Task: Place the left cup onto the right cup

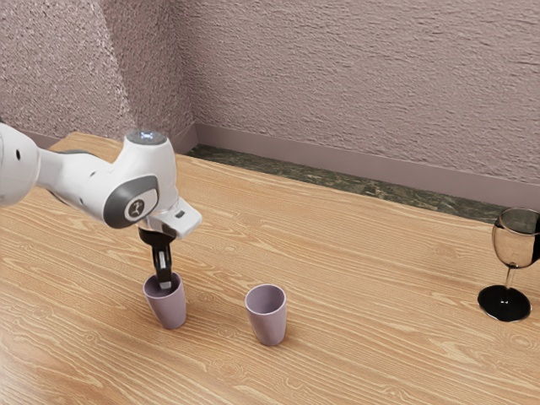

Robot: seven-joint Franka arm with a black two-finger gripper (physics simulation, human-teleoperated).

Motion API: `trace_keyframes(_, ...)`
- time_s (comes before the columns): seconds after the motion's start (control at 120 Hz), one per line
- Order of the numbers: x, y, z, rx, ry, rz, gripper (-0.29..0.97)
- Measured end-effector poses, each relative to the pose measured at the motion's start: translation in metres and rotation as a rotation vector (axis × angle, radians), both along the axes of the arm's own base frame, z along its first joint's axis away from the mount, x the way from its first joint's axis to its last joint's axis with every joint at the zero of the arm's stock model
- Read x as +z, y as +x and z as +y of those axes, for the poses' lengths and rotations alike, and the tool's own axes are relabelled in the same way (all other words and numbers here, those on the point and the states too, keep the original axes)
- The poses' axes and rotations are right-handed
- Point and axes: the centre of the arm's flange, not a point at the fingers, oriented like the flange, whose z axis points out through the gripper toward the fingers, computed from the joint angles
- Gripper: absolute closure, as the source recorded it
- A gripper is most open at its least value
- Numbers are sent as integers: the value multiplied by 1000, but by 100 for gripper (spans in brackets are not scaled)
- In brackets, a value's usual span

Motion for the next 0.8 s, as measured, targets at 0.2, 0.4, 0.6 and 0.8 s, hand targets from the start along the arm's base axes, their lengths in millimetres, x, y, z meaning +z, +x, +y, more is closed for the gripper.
trace_keyframes(0.2, -7, -4, -3, 15, -9, -13, 69)
trace_keyframes(0.4, -4, -5, -8, 28, -13, -34, 75)
trace_keyframes(0.6, 33, -4, -14, 38, -22, -102, 78)
trace_keyframes(0.8, 90, 18, -23, 38, -20, -205, 78)
